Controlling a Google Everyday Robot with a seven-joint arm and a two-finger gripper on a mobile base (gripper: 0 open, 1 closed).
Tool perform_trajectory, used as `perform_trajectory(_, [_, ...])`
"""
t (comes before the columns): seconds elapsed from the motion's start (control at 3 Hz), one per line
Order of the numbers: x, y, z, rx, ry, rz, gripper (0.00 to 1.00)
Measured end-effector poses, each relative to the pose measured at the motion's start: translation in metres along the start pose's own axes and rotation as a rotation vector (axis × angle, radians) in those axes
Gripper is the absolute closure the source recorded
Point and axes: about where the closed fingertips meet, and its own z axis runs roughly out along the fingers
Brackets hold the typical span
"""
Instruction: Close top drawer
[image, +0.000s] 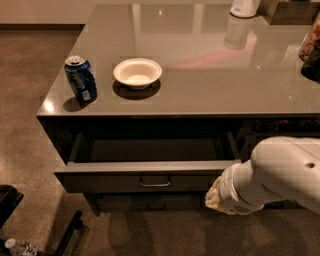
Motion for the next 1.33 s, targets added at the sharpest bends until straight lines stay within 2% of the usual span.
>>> perform_trajectory(0.33, [0.009, -0.015, 0.026, 0.073, -0.028, -0.008, 1.0])
perform_trajectory(0.67, [0.004, -0.023, 0.025, 0.106, -0.043, -0.008, 1.0])
perform_trajectory(1.0, [0.004, -0.023, 0.025, 0.106, -0.043, -0.008, 1.0])
perform_trajectory(1.33, [0.009, -0.026, 0.028, 0.138, -0.044, 0.003, 1.0])
